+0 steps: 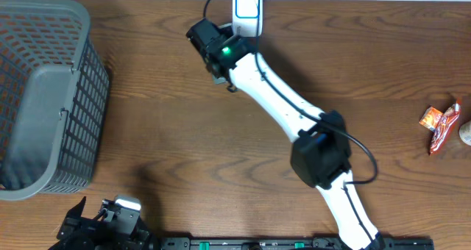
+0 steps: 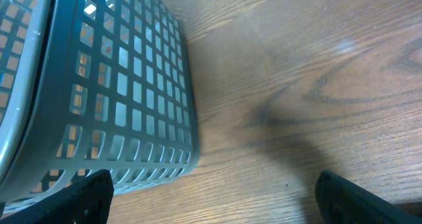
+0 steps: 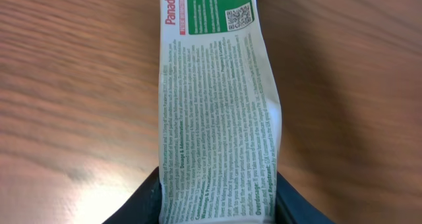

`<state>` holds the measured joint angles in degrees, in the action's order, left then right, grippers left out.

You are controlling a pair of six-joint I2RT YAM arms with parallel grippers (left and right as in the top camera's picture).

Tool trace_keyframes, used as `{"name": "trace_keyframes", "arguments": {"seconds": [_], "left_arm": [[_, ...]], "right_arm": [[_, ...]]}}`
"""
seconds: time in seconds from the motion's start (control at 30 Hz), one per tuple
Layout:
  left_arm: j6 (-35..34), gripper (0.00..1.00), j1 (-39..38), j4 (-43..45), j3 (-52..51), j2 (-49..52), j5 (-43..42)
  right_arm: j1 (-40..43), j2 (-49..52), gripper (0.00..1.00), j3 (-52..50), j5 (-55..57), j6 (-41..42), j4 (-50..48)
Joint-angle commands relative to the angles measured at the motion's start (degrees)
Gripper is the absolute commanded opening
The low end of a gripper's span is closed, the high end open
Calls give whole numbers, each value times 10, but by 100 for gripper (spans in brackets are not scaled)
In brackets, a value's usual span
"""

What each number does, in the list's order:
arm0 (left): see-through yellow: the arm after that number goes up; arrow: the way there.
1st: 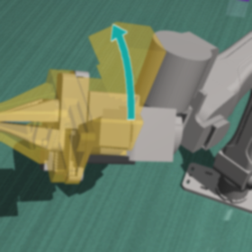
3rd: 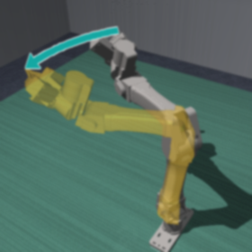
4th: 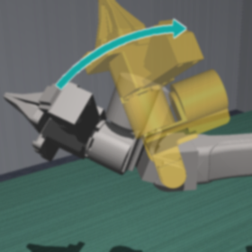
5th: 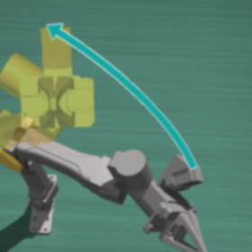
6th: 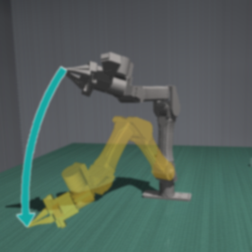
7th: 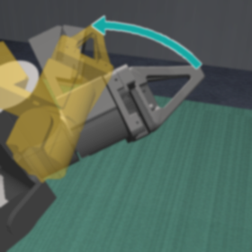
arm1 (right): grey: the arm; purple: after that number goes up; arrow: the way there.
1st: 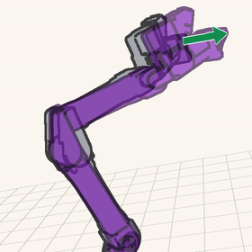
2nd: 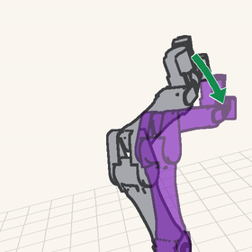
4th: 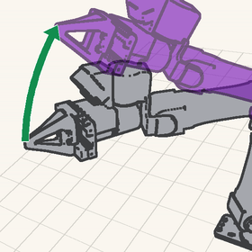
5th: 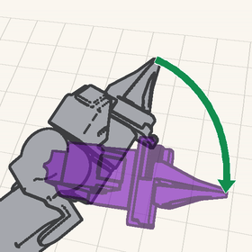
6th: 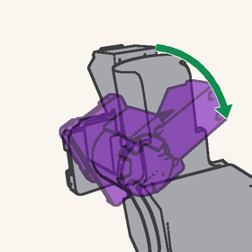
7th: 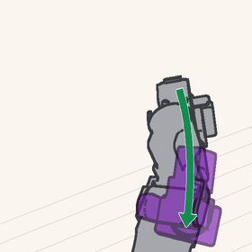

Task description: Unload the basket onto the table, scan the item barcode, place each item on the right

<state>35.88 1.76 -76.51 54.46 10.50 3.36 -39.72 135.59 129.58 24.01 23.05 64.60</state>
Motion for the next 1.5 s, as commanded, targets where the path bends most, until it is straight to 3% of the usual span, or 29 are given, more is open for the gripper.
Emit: {"name": "trace_keyframes", "arguments": {"seconds": [0.0,0.3,0.6,0.9,1.1,1.47], "left_arm": [[1,98,-2,0,2,-1,3],[1,98,-2,0,2,-1,3],[1,98,-2,0,2,-1,3],[1,98,-2,0,2,-1,3],[1,98,-2,0,2,-1,3],[1,98,-2,0,2,-1,3]], "right_arm": [[20,-50,1,5,10,38,50],[89,-108,1,5,-18,118,223],[219,-108,1,-9,16,121,327],[404,-108,1,-41,75,136,320],[530,-108,1,-86,91,131,246],[666,-108,3,-145,79,131,163]]}}
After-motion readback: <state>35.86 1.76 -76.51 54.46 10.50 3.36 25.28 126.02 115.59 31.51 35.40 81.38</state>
